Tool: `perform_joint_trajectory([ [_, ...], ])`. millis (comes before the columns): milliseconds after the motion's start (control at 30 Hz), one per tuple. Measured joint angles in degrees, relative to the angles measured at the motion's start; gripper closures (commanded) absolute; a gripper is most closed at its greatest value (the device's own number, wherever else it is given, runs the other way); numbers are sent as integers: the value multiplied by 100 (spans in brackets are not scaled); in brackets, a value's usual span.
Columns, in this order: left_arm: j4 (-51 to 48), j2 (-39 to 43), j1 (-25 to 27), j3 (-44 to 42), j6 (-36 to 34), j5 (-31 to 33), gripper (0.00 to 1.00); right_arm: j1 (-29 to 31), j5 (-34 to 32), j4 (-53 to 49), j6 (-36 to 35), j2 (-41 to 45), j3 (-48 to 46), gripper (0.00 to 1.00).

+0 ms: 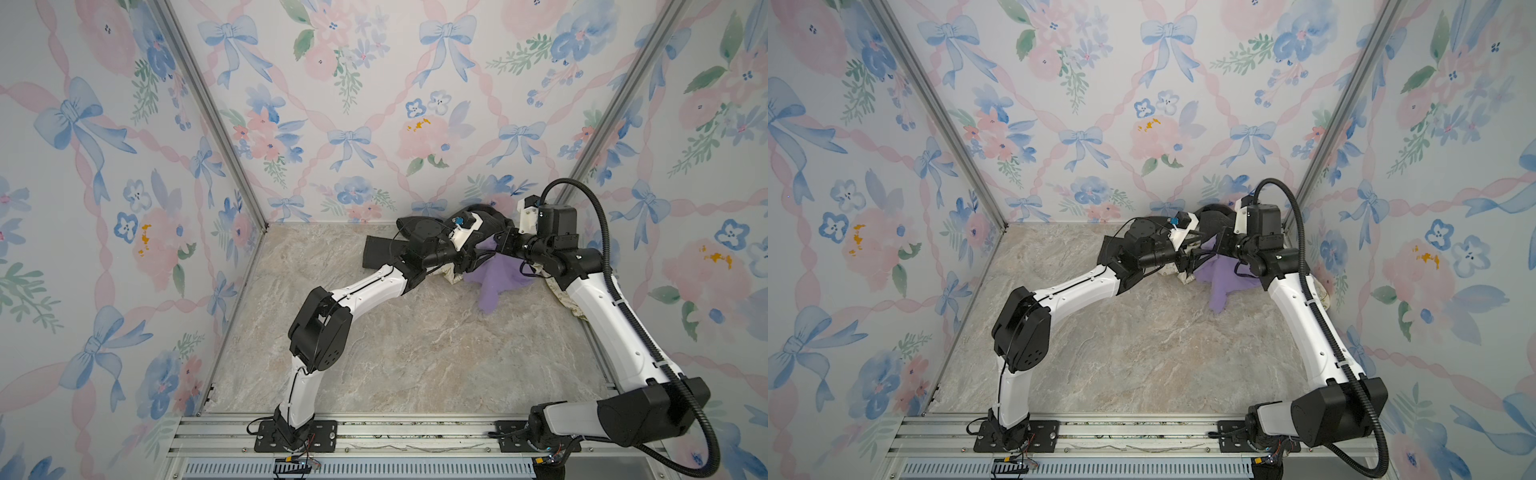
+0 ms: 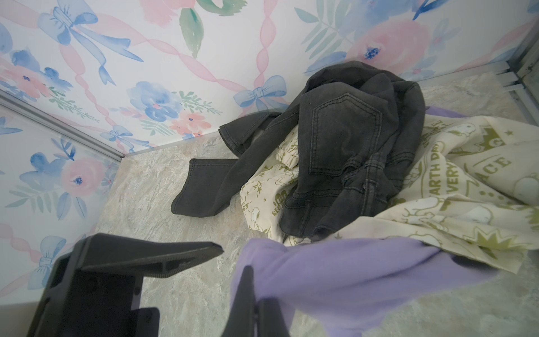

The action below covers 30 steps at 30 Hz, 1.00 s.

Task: Pick out a specific cloth from the pile
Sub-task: 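Grasp the purple cloth with the left gripper beside the right gripper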

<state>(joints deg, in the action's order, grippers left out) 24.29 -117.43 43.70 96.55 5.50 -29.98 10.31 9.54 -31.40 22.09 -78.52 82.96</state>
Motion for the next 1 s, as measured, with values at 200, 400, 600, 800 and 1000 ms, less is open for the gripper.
perform_joint_trajectory([
  [200, -13, -221, -31, 76, 160, -317, 88, 81, -11, 2, 144, 188, -127, 100],
  [400, -35, -417, -61, 540, 271, -505, 100, 79, -37, 81, 55, 278, -155, 74],
  [600, -181, -654, -59, 1067, 310, -216, 100, -507, 319, 422, 52, 297, -343, 46],
  [800, -601, -822, -59, 1598, 260, 168, 100, -1342, 535, 555, 15, 240, -509, 34],
  [1000, -1202, -1169, -61, 2691, 57, 404, 100, -1648, 597, 667, -70, 243, -544, 25],
])
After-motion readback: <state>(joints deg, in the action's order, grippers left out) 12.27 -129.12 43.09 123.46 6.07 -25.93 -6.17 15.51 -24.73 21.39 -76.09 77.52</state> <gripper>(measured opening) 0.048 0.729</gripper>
